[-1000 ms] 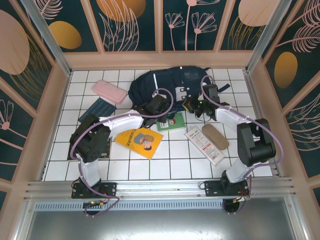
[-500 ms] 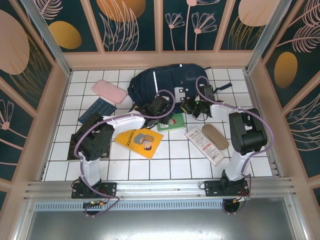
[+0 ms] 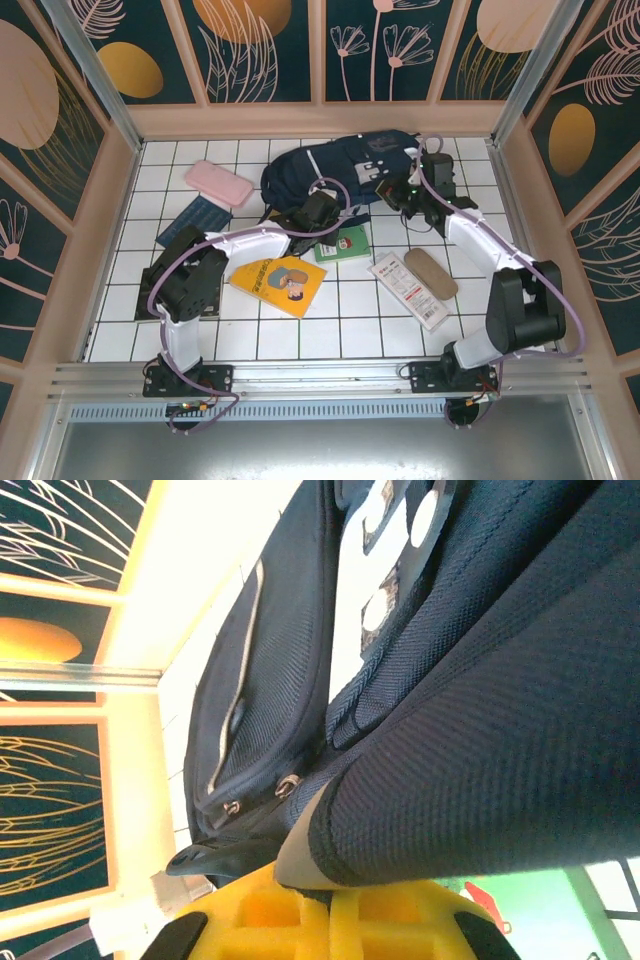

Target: Pack the student bag

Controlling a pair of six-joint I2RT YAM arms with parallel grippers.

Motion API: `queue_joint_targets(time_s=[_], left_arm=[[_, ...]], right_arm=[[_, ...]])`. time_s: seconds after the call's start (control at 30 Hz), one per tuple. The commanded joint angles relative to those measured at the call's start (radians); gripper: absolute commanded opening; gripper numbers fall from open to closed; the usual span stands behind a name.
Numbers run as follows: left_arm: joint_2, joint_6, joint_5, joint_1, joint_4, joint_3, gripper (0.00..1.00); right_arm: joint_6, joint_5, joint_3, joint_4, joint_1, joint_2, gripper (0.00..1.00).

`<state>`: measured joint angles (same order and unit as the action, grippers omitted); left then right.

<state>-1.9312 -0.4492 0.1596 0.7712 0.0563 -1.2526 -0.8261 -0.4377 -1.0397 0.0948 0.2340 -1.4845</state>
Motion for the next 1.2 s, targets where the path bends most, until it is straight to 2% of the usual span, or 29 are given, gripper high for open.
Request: queue_joint_targets(time_s=[0.0,0.23,0.57,0.73,0.87,1.03,1.17], left_arm=[[-0.063,-0.004,0.022,-0.009,-0.007,-0.07,0.14],[-0.212,0.015,0.025,-0.027,0.022,-0.257,0.13],[-0.403,0.019,0.046,-0.066,0.089,-0.459,0.13],[-0.406,0.025,0.057,-0.072,0.097,-0.461,0.13],[-0.346,0.021,-0.031,-0.069,0.08,-0.413,0.13],[-0.229,0.018,-0.101,-0.045,-0.036,-0.273,0.14],[-0.231,0.053,-0.143,-0.023,-0.087,-0.268,0.14]], right_arm=[[0.051,-0.007,0.029,0.017,-0.022,0.015,0.0],[0.101,0.003,0.043,-0.04,-0.115,-0.078,0.0],[0.145,0.025,-0.003,-0.103,-0.147,-0.305,0.0],[0.161,0.069,-0.044,-0.094,-0.151,-0.385,0.0],[0.164,0.064,-0.054,-0.093,-0.151,-0.403,0.0],[0.177,0.077,-0.065,-0.082,-0.155,-0.404,0.0],[0.165,0.046,-0.072,-0.088,-0.156,-0.409,0.0]])
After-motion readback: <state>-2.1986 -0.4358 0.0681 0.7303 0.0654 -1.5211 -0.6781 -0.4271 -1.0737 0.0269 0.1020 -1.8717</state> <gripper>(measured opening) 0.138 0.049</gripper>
